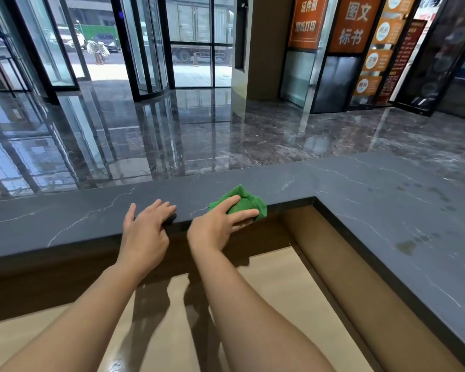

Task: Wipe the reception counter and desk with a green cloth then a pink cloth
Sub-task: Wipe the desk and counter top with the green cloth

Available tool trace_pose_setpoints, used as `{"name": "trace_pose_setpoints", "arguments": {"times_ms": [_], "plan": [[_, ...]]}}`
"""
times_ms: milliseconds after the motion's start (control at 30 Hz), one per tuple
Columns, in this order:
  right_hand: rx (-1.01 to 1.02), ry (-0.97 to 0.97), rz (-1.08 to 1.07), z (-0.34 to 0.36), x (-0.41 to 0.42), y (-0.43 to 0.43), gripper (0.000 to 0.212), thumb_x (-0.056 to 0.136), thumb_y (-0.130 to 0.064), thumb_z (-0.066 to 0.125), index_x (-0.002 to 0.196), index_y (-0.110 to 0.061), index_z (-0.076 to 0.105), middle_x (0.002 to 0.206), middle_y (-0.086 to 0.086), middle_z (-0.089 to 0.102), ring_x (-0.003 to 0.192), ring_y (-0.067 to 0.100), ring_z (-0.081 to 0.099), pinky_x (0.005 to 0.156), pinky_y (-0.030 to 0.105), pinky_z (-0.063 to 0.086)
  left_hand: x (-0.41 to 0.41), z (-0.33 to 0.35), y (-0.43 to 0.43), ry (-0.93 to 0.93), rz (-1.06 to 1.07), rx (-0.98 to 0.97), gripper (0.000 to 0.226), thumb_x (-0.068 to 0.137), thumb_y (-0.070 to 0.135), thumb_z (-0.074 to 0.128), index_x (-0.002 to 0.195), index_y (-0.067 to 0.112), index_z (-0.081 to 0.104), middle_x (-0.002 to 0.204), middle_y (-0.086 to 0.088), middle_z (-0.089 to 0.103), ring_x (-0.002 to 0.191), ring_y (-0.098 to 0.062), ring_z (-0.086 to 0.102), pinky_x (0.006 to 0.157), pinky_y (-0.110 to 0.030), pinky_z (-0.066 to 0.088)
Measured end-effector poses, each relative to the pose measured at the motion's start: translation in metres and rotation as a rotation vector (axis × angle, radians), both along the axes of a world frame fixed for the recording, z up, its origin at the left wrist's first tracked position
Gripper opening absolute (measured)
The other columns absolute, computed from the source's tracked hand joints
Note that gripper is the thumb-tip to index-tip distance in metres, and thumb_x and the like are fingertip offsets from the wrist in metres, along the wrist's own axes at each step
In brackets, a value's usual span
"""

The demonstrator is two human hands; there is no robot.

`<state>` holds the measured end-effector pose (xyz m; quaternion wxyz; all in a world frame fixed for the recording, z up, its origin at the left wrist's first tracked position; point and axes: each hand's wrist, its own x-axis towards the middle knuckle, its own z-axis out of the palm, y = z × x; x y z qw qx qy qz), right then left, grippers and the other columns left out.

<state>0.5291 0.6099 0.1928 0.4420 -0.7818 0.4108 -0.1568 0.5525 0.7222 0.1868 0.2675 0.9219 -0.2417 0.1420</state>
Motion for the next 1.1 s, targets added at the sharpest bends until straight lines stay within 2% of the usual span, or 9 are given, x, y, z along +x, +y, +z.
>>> {"name": "trace_pose_setpoints", "arguments": {"times_ms": [167, 300, 400, 567, 867, 967, 1033, 1100], "plan": [[0.068, -0.020, 0.136, 0.001, 0.003, 0.063, 0.085, 0.096, -0.004, 0.050, 0.154, -0.015, -0.011, 0.139, 0.024, -0.053, 0.141, 0.045, -0.028, 0.112, 0.041, 0.036, -0.005, 0.004, 0.035, -0.024, 0.072, 0.033, 0.055, 0.085, -0.006, 0.053, 0.134, 0.020, 0.055, 0.143, -0.001, 0.050, 0.142, -0.013, 0.029, 0.119, -0.041, -0.001], [0.121, -0.024, 0.179, 0.007, 0.002, 0.074, 0.090, 0.094, -0.005, 0.055, 0.155, -0.014, -0.011, 0.138, 0.024, -0.053, 0.141, 0.046, -0.028, 0.112, 0.041, 0.037, -0.010, 0.001, 0.062, -0.006, 0.135, 0.080, 0.060, 0.083, -0.008, 0.052, 0.135, 0.022, 0.054, 0.144, 0.001, 0.048, 0.142, -0.011, 0.027, 0.119, -0.041, -0.001], [0.136, -0.027, 0.195, 0.010, 0.000, 0.063, 0.090, 0.093, -0.005, 0.056, 0.154, -0.014, -0.010, 0.140, 0.025, -0.051, 0.141, 0.046, -0.026, 0.112, 0.041, 0.037, -0.014, 0.000, 0.065, -0.012, 0.140, 0.108, 0.063, 0.081, -0.009, 0.052, 0.135, 0.023, 0.054, 0.145, 0.003, 0.047, 0.143, -0.011, 0.026, 0.120, -0.041, -0.002], [0.053, 0.005, 0.105, 0.009, -0.005, 0.020, 0.084, 0.095, -0.006, 0.053, 0.155, -0.014, -0.006, 0.143, 0.026, -0.046, 0.142, 0.048, -0.023, 0.109, 0.041, 0.038, -0.021, 0.004, 0.044, -0.026, 0.083, 0.086, 0.062, 0.082, -0.009, 0.052, 0.135, 0.024, 0.053, 0.145, 0.004, 0.047, 0.143, -0.010, 0.026, 0.120, -0.039, -0.004], [0.002, 0.085, 0.013, 0.017, -0.012, -0.050, 0.077, 0.096, -0.008, 0.054, 0.156, -0.015, 0.005, 0.150, 0.029, -0.034, 0.145, 0.048, -0.009, 0.103, 0.041, 0.042, -0.036, 0.019, -0.003, -0.018, -0.058, 0.084, 0.060, 0.088, -0.003, 0.051, 0.140, 0.026, 0.046, 0.149, 0.007, 0.041, 0.144, -0.007, 0.021, 0.119, -0.039, -0.008], [-0.026, 0.138, -0.021, 0.021, -0.018, -0.082, 0.070, 0.097, -0.010, 0.053, 0.154, -0.014, 0.014, 0.154, 0.030, -0.026, 0.146, 0.047, 0.004, 0.103, 0.041, 0.042, -0.040, 0.020, -0.008, -0.006, -0.086, 0.093, 0.059, 0.089, -0.002, 0.051, 0.141, 0.027, 0.045, 0.150, 0.007, 0.040, 0.144, -0.007, 0.021, 0.118, -0.038, -0.009], [-0.044, 0.151, -0.055, 0.023, -0.026, -0.104, 0.057, 0.096, -0.011, 0.055, 0.147, -0.013, 0.031, 0.157, 0.030, -0.012, 0.141, 0.045, 0.025, 0.099, 0.040, 0.044, -0.043, 0.018, -0.009, 0.007, -0.101, 0.099, 0.060, 0.090, -0.003, 0.050, 0.141, 0.027, 0.045, 0.150, 0.008, 0.040, 0.144, -0.007, 0.021, 0.117, -0.038, -0.009], [-0.060, 0.133, -0.074, 0.026, -0.036, -0.122, 0.043, 0.094, -0.012, 0.056, 0.136, -0.011, 0.046, 0.157, 0.027, 0.012, 0.126, 0.040, 0.048, 0.095, 0.037, 0.046, -0.044, 0.015, -0.012, 0.019, -0.117, 0.099, 0.060, 0.089, -0.003, 0.049, 0.141, 0.027, 0.046, 0.149, 0.008, 0.040, 0.144, -0.006, 0.021, 0.118, -0.039, -0.009]]}}
